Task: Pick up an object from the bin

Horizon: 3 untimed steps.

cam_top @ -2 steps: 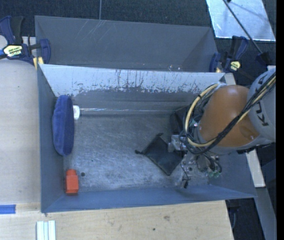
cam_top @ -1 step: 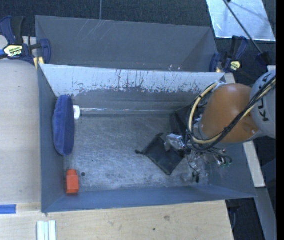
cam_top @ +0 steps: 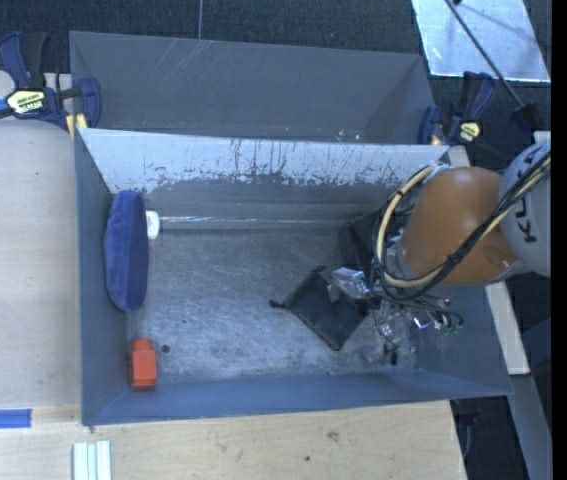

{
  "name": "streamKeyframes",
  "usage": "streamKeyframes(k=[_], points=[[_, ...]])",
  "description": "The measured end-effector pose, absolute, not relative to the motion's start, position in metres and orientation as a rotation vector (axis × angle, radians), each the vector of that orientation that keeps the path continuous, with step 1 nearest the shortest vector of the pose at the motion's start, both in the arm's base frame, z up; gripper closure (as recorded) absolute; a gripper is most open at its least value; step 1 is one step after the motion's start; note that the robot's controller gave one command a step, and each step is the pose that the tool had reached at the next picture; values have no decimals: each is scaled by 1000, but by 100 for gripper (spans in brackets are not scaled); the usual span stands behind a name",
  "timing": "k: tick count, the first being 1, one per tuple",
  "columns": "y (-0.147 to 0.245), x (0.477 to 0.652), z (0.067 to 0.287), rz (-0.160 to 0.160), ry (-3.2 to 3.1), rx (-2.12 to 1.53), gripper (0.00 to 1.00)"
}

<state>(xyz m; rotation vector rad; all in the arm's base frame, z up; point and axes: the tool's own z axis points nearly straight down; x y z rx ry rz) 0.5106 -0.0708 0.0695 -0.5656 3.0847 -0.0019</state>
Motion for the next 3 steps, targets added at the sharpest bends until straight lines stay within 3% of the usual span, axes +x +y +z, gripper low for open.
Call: streamKeyframes(k=[1, 2, 3], points=[[-71, 511, 70, -2, 3083, -566, 100], [-71, 512, 78, -3, 3084, -565, 100], [-71, 515, 187, -6, 3080, -560, 100]])
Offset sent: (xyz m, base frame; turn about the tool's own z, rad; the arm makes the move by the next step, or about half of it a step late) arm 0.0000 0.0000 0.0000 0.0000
